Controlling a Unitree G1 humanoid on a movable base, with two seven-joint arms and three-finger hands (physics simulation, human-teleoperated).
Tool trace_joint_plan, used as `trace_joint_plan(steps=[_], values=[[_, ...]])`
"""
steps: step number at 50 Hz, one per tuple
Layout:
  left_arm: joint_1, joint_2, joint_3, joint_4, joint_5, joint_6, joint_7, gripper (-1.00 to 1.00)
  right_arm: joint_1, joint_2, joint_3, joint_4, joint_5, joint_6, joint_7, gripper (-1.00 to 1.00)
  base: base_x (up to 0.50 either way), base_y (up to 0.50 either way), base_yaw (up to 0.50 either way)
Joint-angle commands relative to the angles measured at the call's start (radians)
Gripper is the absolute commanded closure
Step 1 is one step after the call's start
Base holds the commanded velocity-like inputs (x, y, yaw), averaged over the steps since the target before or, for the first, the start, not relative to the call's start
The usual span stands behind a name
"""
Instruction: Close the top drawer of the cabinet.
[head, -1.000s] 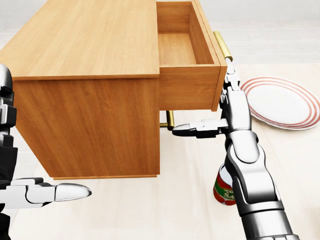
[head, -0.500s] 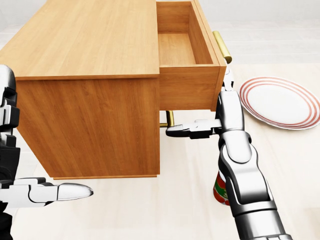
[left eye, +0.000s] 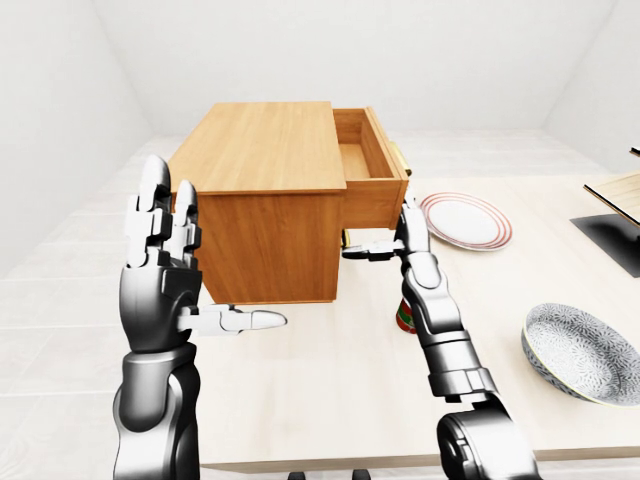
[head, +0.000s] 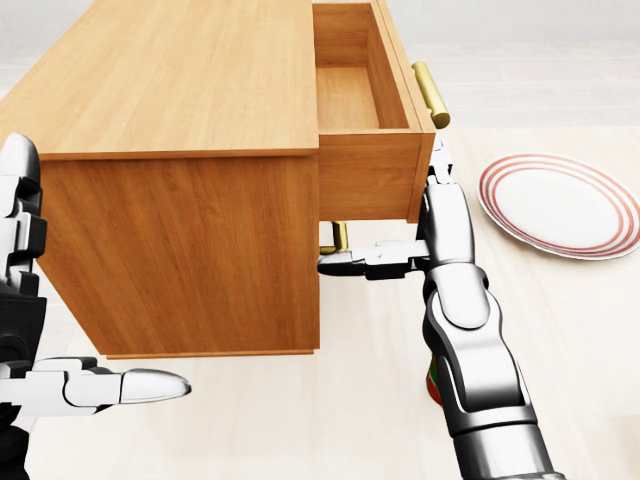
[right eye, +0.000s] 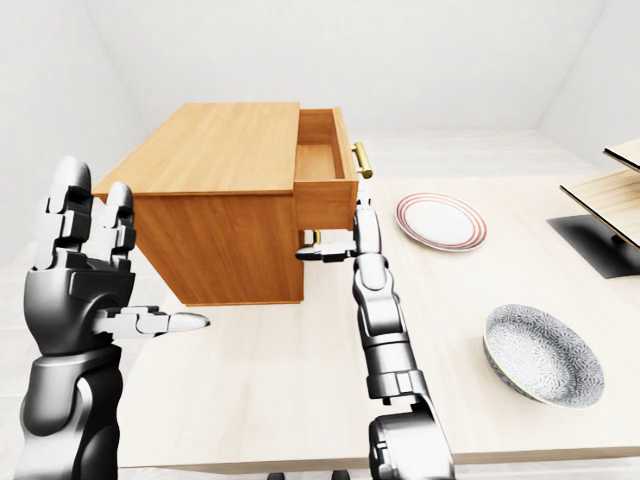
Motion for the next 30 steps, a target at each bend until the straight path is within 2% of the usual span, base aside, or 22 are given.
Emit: trace_joint_plan(steps=[1,8,11,16,25,30], values=[[0.000,-0.001,-0.004,0.004,0.003,0.000,-0.005,-1.00,-0.002,0.045,0.124,0.038,-0.002,-0.007,0.041,-1.00,0.00,0.00,0.00],[-0.001,-0.002,-0.005,0.011,0.004,0.000,-0.006,-1.00,-0.010,0.062,0.138,0.039,-0.012,-0.001,0.045,-1.00,0.00,0.00,0.00],[0.000,-0.002,-0.006,0.013,0.005,0.000,-0.007,-1.00,-0.010,0.068,0.141,0.050,-0.016,-0.010,0.045,-1.00,0.00,0.00,0.00],[0.000,-0.001,-0.005,0.013,0.004,0.000,-0.008,-1.00,-0.016,0.075,0.145,0.046,-0.022,-0.001,0.048,-1.00,0.00,0.00,0.00],[0.000,-0.001,-0.005,0.010,0.003,0.000,-0.009,-1.00,-0.031,0.098,0.160,0.108,-0.032,-0.037,0.050,-1.00,0.00,0.00,0.00],[0.000,-0.001,-0.004,0.009,0.002,0.000,-0.010,-1.00,-0.041,0.111,0.168,0.113,-0.041,-0.029,0.057,-1.00,0.00,0.00,0.00]])
